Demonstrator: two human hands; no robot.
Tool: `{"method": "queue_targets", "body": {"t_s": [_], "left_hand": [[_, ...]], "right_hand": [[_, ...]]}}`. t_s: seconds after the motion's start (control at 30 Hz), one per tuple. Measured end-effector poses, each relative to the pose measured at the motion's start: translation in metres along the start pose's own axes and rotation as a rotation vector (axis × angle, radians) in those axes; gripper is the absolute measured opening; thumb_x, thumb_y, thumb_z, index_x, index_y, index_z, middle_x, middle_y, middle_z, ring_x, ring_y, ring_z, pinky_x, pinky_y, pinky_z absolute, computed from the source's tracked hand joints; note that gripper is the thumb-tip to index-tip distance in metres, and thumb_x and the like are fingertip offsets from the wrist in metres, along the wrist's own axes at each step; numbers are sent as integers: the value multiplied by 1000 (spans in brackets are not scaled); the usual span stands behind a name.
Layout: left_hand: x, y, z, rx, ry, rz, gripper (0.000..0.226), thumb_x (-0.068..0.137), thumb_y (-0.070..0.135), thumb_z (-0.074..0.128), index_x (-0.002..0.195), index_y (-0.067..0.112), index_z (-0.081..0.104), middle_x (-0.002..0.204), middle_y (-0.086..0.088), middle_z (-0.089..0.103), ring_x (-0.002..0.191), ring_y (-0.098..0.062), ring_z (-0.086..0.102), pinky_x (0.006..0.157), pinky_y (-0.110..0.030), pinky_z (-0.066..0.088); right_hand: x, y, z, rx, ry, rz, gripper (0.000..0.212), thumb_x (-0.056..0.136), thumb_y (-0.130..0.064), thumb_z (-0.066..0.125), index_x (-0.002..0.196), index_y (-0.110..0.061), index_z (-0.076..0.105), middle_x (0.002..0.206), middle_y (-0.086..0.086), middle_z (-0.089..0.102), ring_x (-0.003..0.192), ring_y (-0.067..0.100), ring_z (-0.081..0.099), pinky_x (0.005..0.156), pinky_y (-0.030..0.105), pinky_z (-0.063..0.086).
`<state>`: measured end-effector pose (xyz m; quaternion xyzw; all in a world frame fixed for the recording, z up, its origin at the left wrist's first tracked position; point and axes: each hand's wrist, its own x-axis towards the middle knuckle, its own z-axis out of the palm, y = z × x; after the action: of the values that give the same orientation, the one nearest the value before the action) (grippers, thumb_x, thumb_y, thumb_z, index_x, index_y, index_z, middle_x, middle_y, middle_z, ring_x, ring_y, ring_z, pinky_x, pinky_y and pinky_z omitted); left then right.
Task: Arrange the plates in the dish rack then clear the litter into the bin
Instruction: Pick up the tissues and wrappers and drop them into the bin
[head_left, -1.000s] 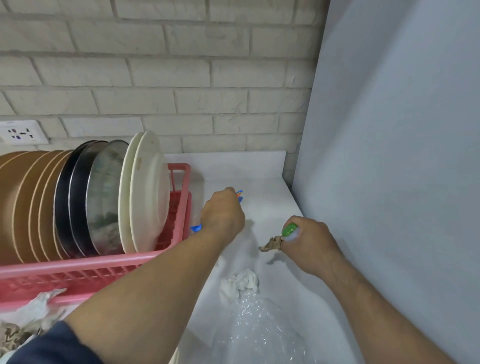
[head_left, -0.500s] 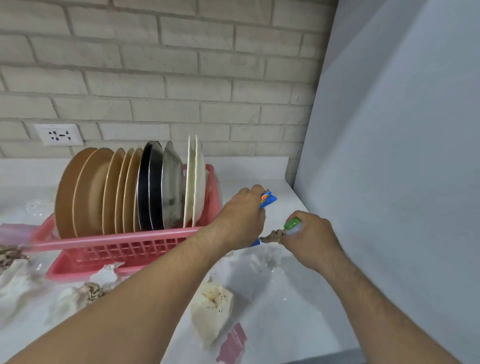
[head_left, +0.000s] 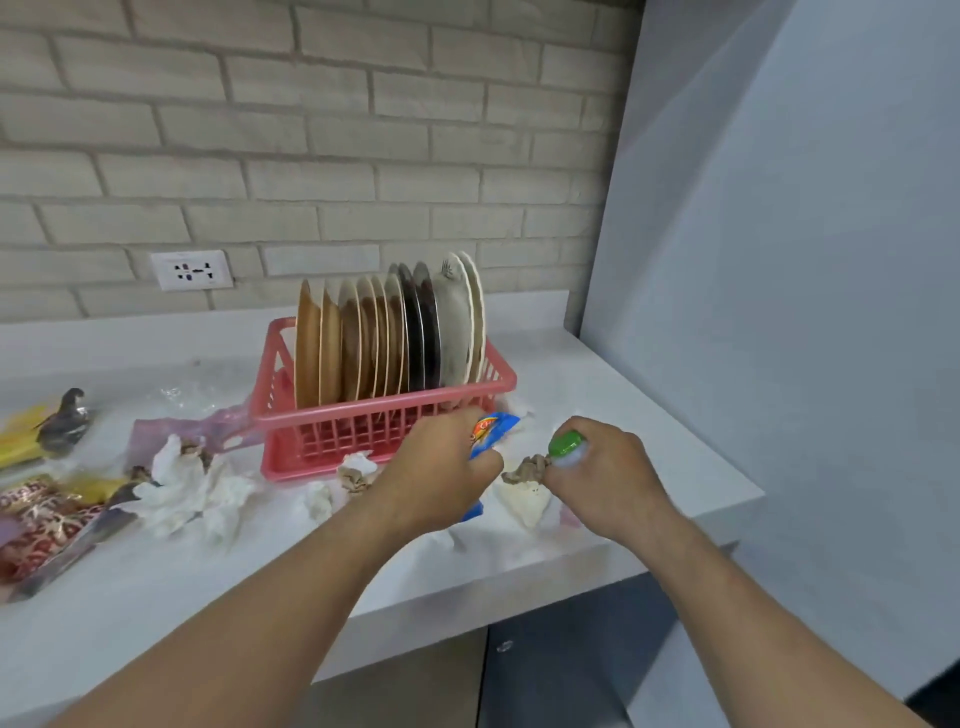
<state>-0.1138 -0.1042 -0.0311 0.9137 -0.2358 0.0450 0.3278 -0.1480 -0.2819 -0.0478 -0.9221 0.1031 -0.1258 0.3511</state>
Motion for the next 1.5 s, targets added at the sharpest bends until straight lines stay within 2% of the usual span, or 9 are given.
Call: {"method": "queue_targets", "body": {"t_s": [0.17, 0.37, 0.73, 0.9, 1.0, 1.1, 1.23, 1.37, 1.5], "left_hand": [[-54, -19, 9, -128, -24, -54, 22, 87, 29, 55, 75, 11, 52, 67, -4, 54, 44, -3, 52, 39, -15, 37], [-107, -46, 60, -204, -148, -91, 28, 88, 45, 59, 77, 20, 52, 69, 0, 56, 58, -19, 61, 54, -43, 55], [-199, -115, 218, -258, -272, -502, 22, 96, 25, 47, 75, 25, 43, 82, 9, 49, 54, -25, 65, 42, -18, 42], [-231, -160, 285, -206, -341, -527, 18, 97, 31, 41, 79, 33, 42, 91, 7, 46, 49, -16, 66, 58, -35, 55], [-245, -195, 330, -197, -381, -540, 19, 96, 31, 40, 77, 34, 41, 90, 6, 46, 48, -17, 65, 57, -34, 56], [-254, -242, 381, -205, -387, -538, 18, 96, 31, 39, 78, 35, 39, 96, 8, 47, 49, -17, 65, 51, -28, 54], [-254, -302, 447, -79, -257, -405, 8, 93, 31, 39, 89, 28, 45, 95, 6, 50, 75, -18, 61, 58, -30, 54], [-245, -358, 513, 179, -150, -265, 48, 90, 46, 30, 100, 8, 56, 99, -8, 56, 85, -26, 56, 74, -40, 51], [-262, -395, 572, 288, -319, -441, 64, 92, 59, 27, 122, 9, 52, 108, -9, 53, 94, -28, 54, 75, -39, 52]], "right_hand": [[-40, -3, 17, 59, -77, -15, 12, 75, -22, 70, 74, -27, 60, 73, -7, 62, 58, 10, 52, 48, 20, 41], [-84, 48, 62, 70, -185, -3, 12, 76, -17, 68, 70, -22, 59, 71, -6, 62, 62, 9, 56, 50, 21, 45], [-173, 215, 146, -123, -380, 167, 26, 75, -14, 64, 67, -31, 45, 78, -12, 51, 69, 7, 52, 60, 18, 45], [-204, 275, 200, -191, -398, 232, 23, 77, -16, 56, 62, -26, 41, 70, -8, 49, 61, 9, 48, 52, 17, 37], [-214, 307, 243, -162, -404, 292, 14, 76, -19, 61, 68, -21, 50, 73, -4, 53, 66, 12, 53, 58, 26, 46], [-221, 340, 295, -148, -415, 322, 13, 75, -20, 64, 71, -23, 51, 76, -6, 55, 69, 10, 53, 56, 18, 41], [-237, 379, 360, -153, -432, 344, 19, 75, -24, 62, 68, -29, 45, 75, -10, 52, 65, 3, 49, 53, 13, 37], [-243, 409, 406, -134, -419, 336, 26, 76, -20, 60, 64, -31, 40, 74, -9, 51, 64, 2, 48, 51, 14, 34], [-238, 432, 432, -147, -335, 308, 21, 76, -19, 65, 69, -28, 48, 74, -8, 52, 64, 9, 49, 53, 15, 34]]}}
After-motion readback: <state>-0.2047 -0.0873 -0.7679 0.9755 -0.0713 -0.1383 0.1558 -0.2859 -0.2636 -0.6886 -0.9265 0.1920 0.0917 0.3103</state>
